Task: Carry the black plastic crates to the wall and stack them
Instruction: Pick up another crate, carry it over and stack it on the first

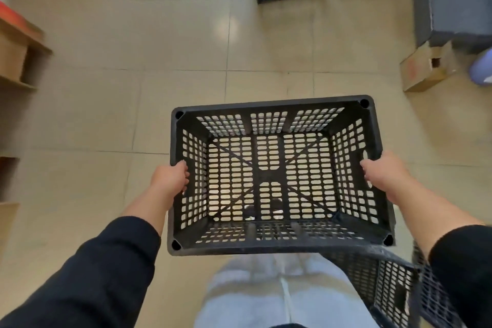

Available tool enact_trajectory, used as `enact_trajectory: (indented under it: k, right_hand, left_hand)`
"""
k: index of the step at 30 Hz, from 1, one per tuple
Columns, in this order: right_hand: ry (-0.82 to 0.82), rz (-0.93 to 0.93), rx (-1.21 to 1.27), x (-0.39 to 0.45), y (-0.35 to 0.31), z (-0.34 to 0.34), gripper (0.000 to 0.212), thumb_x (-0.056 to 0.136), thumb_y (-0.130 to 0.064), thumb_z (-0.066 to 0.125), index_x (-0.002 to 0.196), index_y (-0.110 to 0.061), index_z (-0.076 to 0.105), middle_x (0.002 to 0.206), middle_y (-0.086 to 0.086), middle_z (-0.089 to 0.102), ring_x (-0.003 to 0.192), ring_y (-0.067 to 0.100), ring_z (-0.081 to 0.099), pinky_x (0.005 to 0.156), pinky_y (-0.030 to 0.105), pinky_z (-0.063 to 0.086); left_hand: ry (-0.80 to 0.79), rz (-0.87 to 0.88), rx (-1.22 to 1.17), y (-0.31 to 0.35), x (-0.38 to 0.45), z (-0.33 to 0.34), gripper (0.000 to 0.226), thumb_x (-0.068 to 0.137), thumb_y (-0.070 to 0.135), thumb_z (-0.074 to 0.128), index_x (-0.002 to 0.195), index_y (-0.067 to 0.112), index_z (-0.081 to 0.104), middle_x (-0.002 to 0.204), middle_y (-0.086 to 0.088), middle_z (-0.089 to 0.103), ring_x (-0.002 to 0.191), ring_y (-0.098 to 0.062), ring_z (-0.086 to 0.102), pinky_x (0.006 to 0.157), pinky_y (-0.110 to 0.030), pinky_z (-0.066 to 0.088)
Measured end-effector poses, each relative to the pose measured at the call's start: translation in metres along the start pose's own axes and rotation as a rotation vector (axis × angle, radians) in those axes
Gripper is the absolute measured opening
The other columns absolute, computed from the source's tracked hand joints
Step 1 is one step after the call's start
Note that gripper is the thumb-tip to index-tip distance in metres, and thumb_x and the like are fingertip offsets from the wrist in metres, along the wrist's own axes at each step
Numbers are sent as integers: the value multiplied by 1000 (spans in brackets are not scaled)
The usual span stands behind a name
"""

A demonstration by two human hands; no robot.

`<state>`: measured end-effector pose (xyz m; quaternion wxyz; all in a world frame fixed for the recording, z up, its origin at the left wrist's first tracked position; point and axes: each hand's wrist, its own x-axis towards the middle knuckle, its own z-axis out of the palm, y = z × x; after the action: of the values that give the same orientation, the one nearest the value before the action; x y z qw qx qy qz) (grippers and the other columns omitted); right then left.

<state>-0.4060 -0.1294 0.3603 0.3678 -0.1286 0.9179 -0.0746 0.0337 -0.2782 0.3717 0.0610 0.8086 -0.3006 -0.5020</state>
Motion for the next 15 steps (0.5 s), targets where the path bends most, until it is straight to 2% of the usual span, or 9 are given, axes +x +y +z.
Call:
enact_trajectory:
  k: [3,5,7,10,13,15]
  right_hand:
    - [-10,-115,-73,-41,-49,-6,43,93,-32,60,131,-11,58,117,19,71,100,43,68,91,56,58]
    - [-29,-176,-120,-58,-74,-2,40,96,-30,58,131,-11,58,111,16,71,91,38,68,79,49,59]
    - [-81,-261,-150,-73,-97,6,36,99,-31,57,130,-14,58,104,12,71,82,34,68,71,43,57]
    - [-144,-360,-195,-96,-129,23,33,100,-32,59,128,-16,57,97,12,72,79,34,72,75,48,61]
    - [-197,-469,-257,-127,-157,45,33,100,-29,60,128,-12,58,97,13,71,81,34,71,78,50,61]
    - [-255,-528,-284,-152,-173,61,35,101,-26,59,131,-9,57,96,13,70,80,34,70,73,47,60]
  left_hand:
    - [45,-34,-96,-22,-16,-35,33,105,35,56,103,5,71,78,-7,64,70,-23,59,74,-40,52]
    - [100,-55,-153,-40,-29,-53,32,106,33,54,103,5,70,78,-7,64,68,-22,59,71,-39,52]
    - [174,-90,-214,-63,-44,-73,33,106,35,54,101,6,70,78,-8,66,70,-24,61,74,-41,54]
    - [268,-135,-312,-102,-67,-100,35,106,36,53,99,6,70,78,-8,67,71,-26,61,80,-44,57]
    - [350,-176,-410,-147,-95,-118,34,108,34,51,100,6,69,80,-8,66,72,-25,60,78,-42,55]
    - [403,-208,-475,-181,-114,-129,33,108,32,51,101,6,69,82,-9,66,74,-24,60,77,-41,55]
